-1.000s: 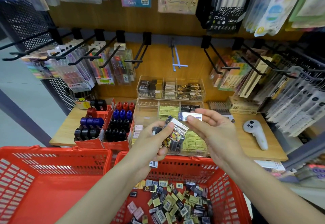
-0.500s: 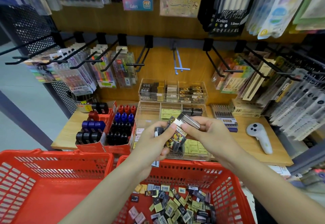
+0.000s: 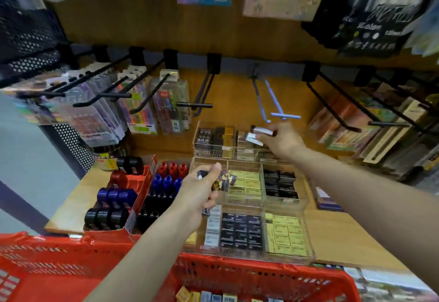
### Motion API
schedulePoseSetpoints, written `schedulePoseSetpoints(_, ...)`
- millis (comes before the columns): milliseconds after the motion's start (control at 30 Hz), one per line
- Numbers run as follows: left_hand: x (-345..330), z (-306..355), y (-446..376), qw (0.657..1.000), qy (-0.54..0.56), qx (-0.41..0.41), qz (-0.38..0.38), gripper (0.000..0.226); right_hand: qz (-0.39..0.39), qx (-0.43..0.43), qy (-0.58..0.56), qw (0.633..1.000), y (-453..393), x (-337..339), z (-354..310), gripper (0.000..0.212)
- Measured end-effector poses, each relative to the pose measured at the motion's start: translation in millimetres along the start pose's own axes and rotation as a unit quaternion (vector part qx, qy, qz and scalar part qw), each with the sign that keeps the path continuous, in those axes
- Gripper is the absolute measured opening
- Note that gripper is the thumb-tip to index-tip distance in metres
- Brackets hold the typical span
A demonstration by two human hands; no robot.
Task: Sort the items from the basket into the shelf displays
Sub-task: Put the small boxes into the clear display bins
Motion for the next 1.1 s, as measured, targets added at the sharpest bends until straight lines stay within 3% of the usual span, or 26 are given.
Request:
schedulePoseSetpoints(200, 3.9, -11.2, -11.1, 1.0, 0.003, 0.011, -0.017, 0.028, -0.031, 0.019, 0.151, 0.988, -39.4, -37.1, -17.3, 0.042)
schedulePoseSetpoints(300, 7.2, -16.3, -11.9, 1.0, 0.001, 0.012, -0.013, 0.029, -0.015, 0.016, 0.268, 0.963, -42.5, -43.6, -12.8, 0.036)
schedulePoseSetpoints(433, 5.1, -16.8, -6.7, 1.0, 0.003, 0.021, -0.018, 0.032, -0.002, 0.033, 0.206, 0.978, -36.3, -40.2, -16.4, 0.037)
schedulePoseSetpoints(533, 1.7, -15.4, -1.1, 1.0, 0.011, 0.023, -0.013, 0.032, -0.059, 0.035, 0.127, 0.99, -26.5, -29.8, -18.3, 0.041)
schedulePoseSetpoints(600, -0.6, -15.4, 2.8, 1.0, 0.007, 0.024, -0.014, 0.032, -0.084, 0.038, 0.131, 0.987, -19.0, -21.7, -16.4, 0.043)
schedulePoseSetpoints(733, -5.2, -16.7, 7.5, 0.999, 0.01, 0.027, -0.025, 0.035, -0.1, 0.05, 0.146, 0.983, -20.0, -22.0, -15.2, 0.017)
schedulePoseSetpoints(900, -3.0, -19.7, 5.1, 0.999, -0.005, 0.033, -0.032, 0.037, -0.056, 0.013, 0.13, 0.99, -31.2, -34.2, -15.4, 0.018)
schedulePoseSetpoints(1033, -0.5, -22.7, 0.0, 0.999, -0.002, 0.037, -0.023, 0.036, -0.005, 0.062, 0.304, 0.951, -29.5, -36.6, -18.2, 0.036)
schedulePoseSetpoints(1100, -3.1, -23.2, -0.4, 0.999, -0.001, 0.036, -0.029, 0.035, -0.004, 0.075, 0.298, 0.952, -27.9, -32.5, -18.1, 0.039)
Point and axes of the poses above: each hand's wrist, its own y-axis away from the middle knuckle, its own x-axis out of the back of the hand, z = x × y, the point moved 4 cm from there along -y, towards the middle knuckle, and after that the axes turned 8 degrees about y, right-handed, at the moved point
